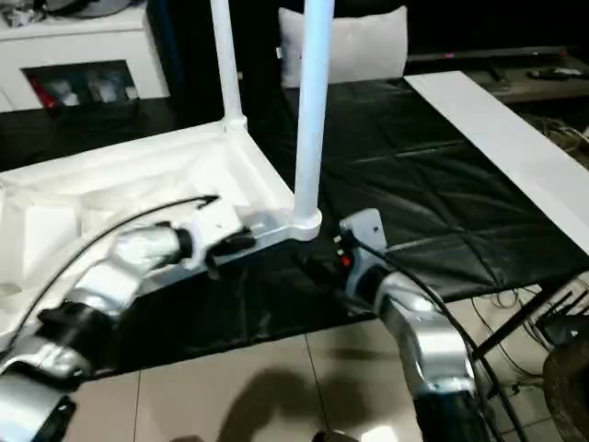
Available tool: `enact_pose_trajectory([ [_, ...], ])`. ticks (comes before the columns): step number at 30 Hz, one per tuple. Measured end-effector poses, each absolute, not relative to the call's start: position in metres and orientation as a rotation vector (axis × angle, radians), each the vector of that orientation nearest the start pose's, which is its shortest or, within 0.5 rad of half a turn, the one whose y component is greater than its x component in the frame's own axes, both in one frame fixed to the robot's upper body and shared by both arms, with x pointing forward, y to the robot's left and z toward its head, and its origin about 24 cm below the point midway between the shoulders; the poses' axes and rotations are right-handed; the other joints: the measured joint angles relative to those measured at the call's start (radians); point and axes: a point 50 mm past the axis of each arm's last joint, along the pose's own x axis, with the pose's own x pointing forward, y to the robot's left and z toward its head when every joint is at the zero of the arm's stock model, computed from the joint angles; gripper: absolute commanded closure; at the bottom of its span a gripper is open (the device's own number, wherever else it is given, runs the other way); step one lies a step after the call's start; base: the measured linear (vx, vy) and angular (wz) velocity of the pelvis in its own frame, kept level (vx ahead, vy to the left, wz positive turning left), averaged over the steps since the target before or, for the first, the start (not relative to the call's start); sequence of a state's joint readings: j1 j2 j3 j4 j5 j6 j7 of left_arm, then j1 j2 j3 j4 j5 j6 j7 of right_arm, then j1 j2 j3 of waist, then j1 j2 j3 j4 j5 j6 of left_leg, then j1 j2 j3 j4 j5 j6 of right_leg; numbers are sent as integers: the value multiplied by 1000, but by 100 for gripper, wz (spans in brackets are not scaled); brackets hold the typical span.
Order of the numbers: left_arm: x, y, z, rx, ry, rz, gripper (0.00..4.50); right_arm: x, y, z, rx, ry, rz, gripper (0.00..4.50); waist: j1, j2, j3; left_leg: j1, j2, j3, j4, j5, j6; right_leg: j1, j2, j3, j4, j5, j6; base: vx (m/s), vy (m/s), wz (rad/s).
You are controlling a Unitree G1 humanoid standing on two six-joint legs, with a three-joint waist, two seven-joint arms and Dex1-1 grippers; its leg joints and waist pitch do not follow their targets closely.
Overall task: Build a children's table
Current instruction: Rotate leg to tighten, then move to table
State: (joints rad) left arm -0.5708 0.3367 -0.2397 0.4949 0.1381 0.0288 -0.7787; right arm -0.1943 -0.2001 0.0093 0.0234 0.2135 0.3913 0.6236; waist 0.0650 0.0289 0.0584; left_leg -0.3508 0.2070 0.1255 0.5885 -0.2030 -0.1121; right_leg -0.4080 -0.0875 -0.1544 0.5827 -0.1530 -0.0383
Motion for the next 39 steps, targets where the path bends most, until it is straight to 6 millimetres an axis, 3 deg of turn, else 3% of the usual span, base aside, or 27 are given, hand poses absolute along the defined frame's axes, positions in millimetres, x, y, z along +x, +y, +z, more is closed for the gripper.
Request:
enact_pose_trajectory([
  [8,313,128,82,323,103,-862,267,276,-129,66,108,163,734,0,7,0,0,1,0,2,0,0,0,0,0,1,0,0,0,0,0,0],
  [12,300,138,83,219,58,-719,231,276,-128,69,107,144,703,0,11,0,0,1,0,2,0,0,0,1,0,1,-1,0,0,0,0,0],
  [16,283,152,83,37,19,-499,227,269,-129,62,110,161,613,0,12,0,0,1,0,3,-1,0,1,2,0,1,-5,1,1,0,0,0],
  [25,243,166,65,-3,60,-345,227,257,-125,57,113,154,523,0,-4,0,0,1,0,3,-1,-1,1,3,0,1,-9,0,3,0,0,0],
  [33,239,166,63,-27,76,-287,227,254,-134,56,65,148,478,0,-19,-1,0,1,-3,5,-1,-2,4,9,-2,2,-22,4,10,0,0,0],
  [36,239,163,62,-31,78,-291,227,255,-134,56,69,147,462,0,-8,-1,0,1,-9,13,1,-2,25,8,-8,14,-22,6,13,0,0,0],
  [37,239,162,62,-33,80,-291,227,255,-135,56,71,147,456,0,4,-1,0,1,-14,12,9,-6,36,7,-11,28,-21,9,19,5,71,-1],
  [39,239,161,62,-37,81,-293,227,255,-136,56,71,147,444,0,27,4,-2,-3,-23,13,25,-18,59,9,-21,36,-20,11,26,4,92,-1],
])
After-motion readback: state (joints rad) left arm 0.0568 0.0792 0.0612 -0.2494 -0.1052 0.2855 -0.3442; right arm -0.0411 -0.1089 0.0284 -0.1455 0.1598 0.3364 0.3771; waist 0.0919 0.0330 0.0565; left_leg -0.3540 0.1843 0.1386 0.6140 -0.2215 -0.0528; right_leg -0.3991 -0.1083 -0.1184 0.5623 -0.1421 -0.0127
